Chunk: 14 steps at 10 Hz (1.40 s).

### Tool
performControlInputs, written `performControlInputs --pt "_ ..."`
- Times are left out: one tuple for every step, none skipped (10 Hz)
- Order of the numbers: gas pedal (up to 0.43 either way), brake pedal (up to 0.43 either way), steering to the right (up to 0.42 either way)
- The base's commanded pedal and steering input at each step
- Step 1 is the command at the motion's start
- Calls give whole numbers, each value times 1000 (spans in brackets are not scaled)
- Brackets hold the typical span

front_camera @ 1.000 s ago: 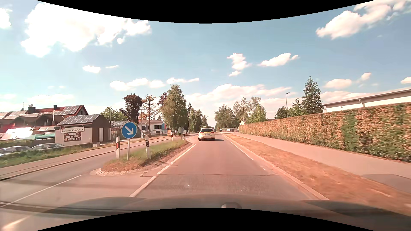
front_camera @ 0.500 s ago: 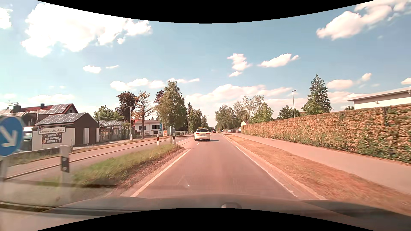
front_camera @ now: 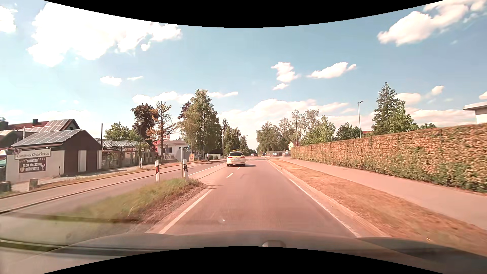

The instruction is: Follow the waypoints while adhering to traffic rules and regulations

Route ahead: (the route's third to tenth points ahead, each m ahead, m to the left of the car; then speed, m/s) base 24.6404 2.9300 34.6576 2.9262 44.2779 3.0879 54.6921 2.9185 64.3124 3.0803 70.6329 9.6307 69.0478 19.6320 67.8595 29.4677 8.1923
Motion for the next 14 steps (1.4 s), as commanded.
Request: performControlInputs --pt "28 0 -13" --pt "28 0 -13" --pt "28 0 -13" --pt "28 0 -13" --pt "28 0 -14" --pt "28 0 -15" --pt "28 0 -17" --pt "28 0 -20" --pt "28 0 -24" --pt "28 0 -28" --pt "28 0 -31" --pt "28 0 -33" --pt "28 0 -34" --pt "28 0 -34"
